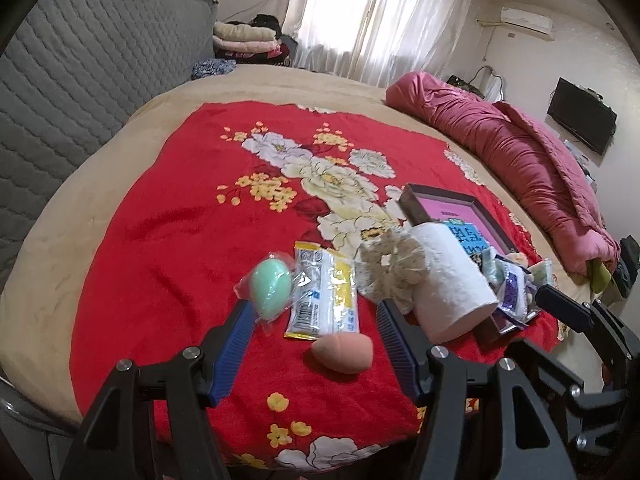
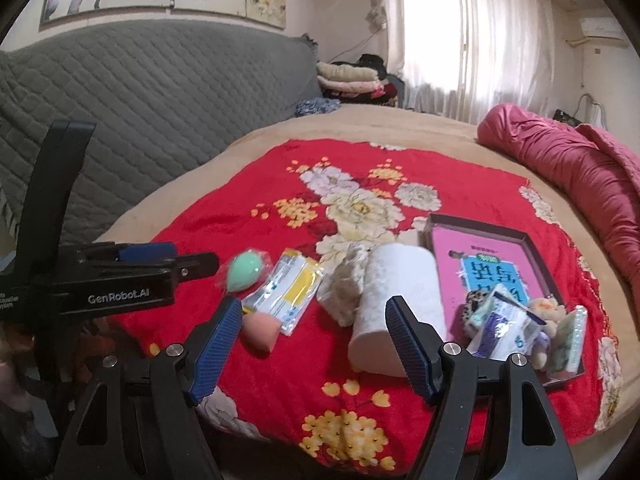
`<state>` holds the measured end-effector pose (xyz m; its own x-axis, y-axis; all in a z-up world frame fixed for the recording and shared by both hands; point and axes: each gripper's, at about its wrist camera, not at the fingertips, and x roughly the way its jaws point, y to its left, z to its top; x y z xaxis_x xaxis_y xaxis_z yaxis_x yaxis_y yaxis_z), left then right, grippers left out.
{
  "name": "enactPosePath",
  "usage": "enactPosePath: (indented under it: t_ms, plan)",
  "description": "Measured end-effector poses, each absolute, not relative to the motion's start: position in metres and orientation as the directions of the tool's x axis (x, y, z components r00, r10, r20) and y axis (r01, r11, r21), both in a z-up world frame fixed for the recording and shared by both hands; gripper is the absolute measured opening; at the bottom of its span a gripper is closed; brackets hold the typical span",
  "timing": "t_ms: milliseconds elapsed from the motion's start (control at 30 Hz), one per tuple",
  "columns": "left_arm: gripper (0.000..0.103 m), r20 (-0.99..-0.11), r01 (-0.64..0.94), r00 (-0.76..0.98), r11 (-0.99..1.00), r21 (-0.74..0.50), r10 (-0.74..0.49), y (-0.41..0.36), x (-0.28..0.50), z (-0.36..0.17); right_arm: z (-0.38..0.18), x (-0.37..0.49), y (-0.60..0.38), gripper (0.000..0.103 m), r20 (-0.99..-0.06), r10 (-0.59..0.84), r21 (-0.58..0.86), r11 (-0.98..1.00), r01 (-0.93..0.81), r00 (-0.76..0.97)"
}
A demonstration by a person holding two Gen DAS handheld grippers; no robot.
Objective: Organize soft objects
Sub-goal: 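Move both open tools back toward the green sponge and yellow packets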
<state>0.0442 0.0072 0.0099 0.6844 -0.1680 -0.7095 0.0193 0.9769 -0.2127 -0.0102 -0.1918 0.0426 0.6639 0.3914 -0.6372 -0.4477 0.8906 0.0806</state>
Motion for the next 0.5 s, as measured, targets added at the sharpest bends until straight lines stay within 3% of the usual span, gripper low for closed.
enactPosePath:
  t_ms: [500]
  plan:
    - [0.063, -0.763, -0.018, 0.625, 0.974, -0.224, -0.163, 0.018, 0.061, -0.023, 0.004, 0.006, -0.159, 0.075, -0.706, 0.421, 0.092, 0.852, -0.515, 0.569]
